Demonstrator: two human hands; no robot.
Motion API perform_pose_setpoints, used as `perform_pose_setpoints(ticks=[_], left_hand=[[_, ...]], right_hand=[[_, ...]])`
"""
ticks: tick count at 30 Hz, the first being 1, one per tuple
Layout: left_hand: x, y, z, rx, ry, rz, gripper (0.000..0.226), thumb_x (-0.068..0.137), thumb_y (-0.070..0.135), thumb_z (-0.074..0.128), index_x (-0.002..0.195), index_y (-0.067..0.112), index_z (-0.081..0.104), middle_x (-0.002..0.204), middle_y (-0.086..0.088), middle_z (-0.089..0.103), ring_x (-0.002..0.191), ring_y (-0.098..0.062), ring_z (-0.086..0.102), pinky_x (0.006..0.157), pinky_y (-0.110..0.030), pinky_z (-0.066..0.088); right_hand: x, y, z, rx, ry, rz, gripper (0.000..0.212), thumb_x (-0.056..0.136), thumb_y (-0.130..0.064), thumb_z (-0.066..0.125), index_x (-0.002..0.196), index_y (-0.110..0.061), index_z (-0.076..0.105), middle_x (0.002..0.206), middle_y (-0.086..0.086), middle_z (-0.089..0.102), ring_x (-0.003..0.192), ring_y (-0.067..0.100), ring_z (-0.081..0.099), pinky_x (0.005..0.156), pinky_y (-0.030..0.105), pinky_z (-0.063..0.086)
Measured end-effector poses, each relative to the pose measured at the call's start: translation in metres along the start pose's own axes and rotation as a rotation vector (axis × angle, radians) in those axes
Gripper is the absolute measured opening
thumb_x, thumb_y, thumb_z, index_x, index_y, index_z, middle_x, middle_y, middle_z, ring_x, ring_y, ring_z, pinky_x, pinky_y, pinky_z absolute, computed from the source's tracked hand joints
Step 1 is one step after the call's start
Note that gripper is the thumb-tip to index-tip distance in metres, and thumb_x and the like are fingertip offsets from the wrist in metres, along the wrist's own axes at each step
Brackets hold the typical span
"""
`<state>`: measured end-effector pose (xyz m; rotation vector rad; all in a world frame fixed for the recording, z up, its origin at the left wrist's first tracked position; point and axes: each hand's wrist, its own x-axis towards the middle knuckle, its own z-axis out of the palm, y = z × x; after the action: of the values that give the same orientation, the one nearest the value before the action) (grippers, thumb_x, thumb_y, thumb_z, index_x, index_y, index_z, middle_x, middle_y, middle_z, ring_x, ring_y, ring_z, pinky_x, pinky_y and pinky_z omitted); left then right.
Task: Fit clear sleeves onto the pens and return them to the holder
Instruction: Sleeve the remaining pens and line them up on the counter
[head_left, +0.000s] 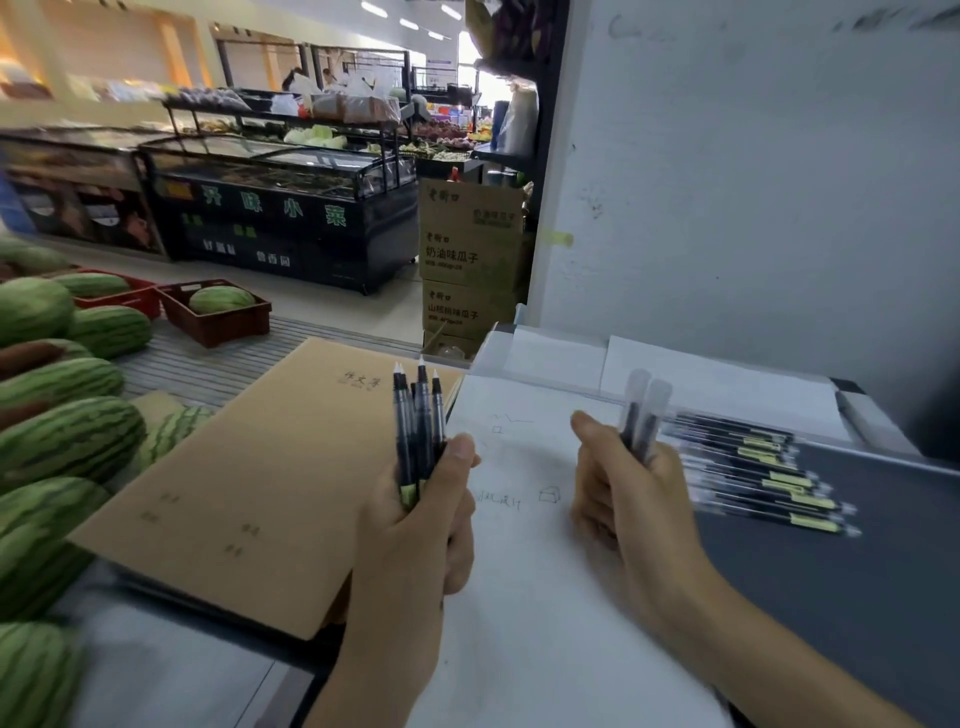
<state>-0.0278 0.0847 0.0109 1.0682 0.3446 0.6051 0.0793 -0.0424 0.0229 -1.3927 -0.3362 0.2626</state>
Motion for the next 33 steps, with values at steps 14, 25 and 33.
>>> perform_pose_setpoints(ticks=[14,25,33], left_hand=[[0.009,-0.002,-0.006,-0.107,-0.003,0.000,0.020,0.108,0.027,0.049,0.107,0.007,0.054,0.060,0.000,0.046,0.033,-0.009,0.025,0.038,-0.015,0.019],[0.009,-0.005,-0.007,-0.100,-0.002,0.030,0.021,0.109,0.026,0.049,0.099,0.008,0.056,0.065,-0.003,0.050,0.030,-0.008,0.023,0.035,-0.013,0.016],[0.012,-0.007,-0.008,-0.140,-0.051,0.048,0.028,0.103,0.026,0.050,0.110,-0.001,0.057,0.067,-0.005,0.054,0.026,-0.006,0.026,0.032,-0.012,0.018]], right_hand=[[0.022,-0.017,-0.004,-0.380,-0.100,0.022,0.026,0.102,-0.028,0.063,0.085,-0.022,0.082,0.052,-0.008,0.040,0.042,0.007,0.030,0.039,0.019,0.026],[0.068,-0.004,0.041,-0.791,-0.159,-0.036,0.019,0.080,-0.039,0.090,0.078,-0.022,0.081,0.067,-0.006,0.071,0.057,0.010,0.062,0.049,0.021,0.046],[0.067,0.000,0.028,-0.814,-0.191,-0.020,0.011,0.080,-0.023,0.089,0.075,-0.021,0.079,0.068,-0.004,0.075,0.055,0.006,0.068,0.049,0.019,0.050]])
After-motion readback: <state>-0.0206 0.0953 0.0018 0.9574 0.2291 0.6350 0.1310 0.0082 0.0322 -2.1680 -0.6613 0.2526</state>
